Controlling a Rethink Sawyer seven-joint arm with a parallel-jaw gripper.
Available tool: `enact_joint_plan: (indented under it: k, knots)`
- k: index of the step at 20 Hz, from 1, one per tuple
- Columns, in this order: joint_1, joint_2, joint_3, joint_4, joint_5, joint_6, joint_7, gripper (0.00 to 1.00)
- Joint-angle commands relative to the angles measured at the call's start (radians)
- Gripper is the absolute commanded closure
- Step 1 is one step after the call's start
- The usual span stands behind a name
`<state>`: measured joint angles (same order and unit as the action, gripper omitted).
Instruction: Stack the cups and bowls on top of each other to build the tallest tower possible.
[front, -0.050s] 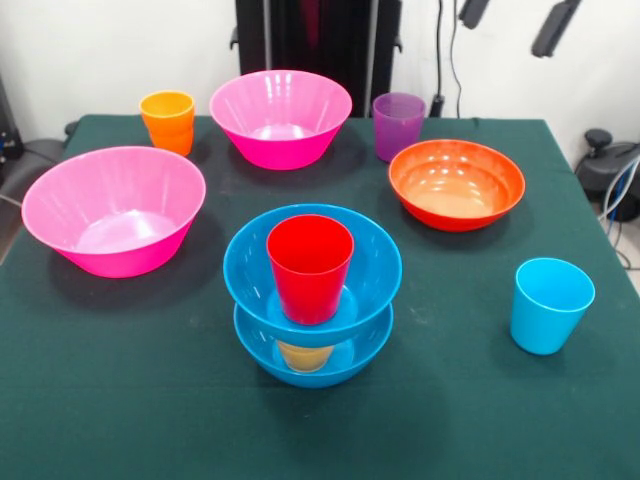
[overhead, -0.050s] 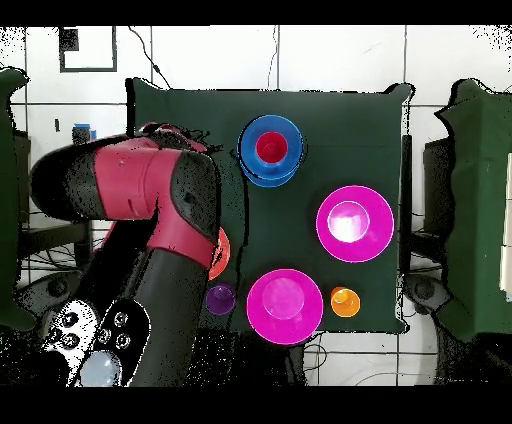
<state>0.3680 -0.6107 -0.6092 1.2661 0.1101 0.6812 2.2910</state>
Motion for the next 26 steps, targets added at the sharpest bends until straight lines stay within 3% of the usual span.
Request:
enact_joint_plan:
  k: [1,13,17,22,26]
  knots:
    - [-0.02,-0.01,0.066,0.241,-0.038,-0.121,0.143,0.0]
    - [-0.084,-0.016,0.094,0.374,-0.032,-0.283,0.109,0.0]
    - [-0.071,0.007,0.072,0.401,-0.015,-0.301,0.158,0.0]
    - [-0.061,-0.019,0.062,0.454,-0.012,-0.311,0.158,0.0]
    - [-0.047,-0.019,0.051,0.512,-0.006,-0.383,0.192,0.0]
